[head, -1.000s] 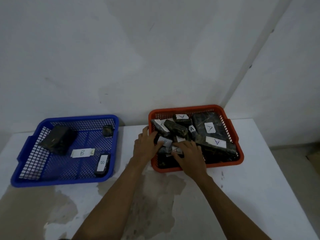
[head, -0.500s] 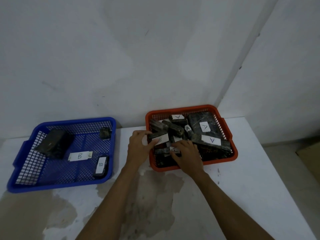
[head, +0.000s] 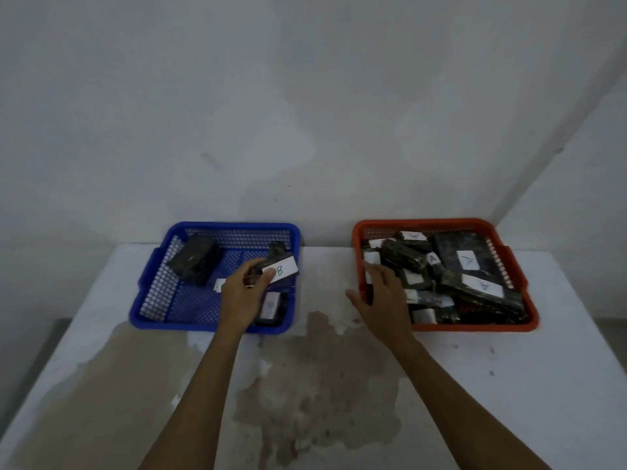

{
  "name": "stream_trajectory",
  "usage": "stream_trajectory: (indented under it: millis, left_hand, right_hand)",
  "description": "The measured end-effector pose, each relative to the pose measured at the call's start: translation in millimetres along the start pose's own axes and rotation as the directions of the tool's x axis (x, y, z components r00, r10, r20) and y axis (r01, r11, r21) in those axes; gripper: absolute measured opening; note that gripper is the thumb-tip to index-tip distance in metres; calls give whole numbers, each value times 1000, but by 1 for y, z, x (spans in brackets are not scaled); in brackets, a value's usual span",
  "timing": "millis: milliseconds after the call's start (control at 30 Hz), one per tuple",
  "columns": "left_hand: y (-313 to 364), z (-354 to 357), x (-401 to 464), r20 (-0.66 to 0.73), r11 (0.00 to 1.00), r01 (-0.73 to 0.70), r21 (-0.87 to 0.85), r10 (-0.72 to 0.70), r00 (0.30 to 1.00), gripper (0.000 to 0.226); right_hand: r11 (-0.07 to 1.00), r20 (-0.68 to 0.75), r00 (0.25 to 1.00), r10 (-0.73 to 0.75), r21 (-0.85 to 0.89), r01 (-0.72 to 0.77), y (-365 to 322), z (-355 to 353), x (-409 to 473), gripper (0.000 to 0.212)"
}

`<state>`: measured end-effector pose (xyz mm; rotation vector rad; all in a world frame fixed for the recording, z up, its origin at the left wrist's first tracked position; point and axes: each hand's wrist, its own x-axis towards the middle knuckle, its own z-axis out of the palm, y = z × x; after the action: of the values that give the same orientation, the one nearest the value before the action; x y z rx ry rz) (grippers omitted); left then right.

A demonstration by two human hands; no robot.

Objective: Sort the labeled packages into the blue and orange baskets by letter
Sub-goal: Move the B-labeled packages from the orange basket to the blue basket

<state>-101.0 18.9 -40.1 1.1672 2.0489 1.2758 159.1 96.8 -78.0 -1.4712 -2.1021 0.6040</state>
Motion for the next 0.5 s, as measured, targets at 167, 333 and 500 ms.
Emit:
stream_trajectory:
  millis: [167, 333, 500]
  left_hand:
    - [-56, -70, 7, 92, 955, 56, 292, -86, 992, 29]
    - [-88, -94, 30, 349, 858, -9, 513, -199, 916, 30]
    - [-100, -91, 46, 508, 839, -54, 541, -276, 816, 30]
  right_hand:
    - [991, 17, 999, 35, -132, -33, -5, 20, -5, 74]
    - [972, 5, 999, 44, -232, -42, -3, 29, -3, 76]
    - [966, -36, 999, 12, -258, -21, -1, 33, -3, 78]
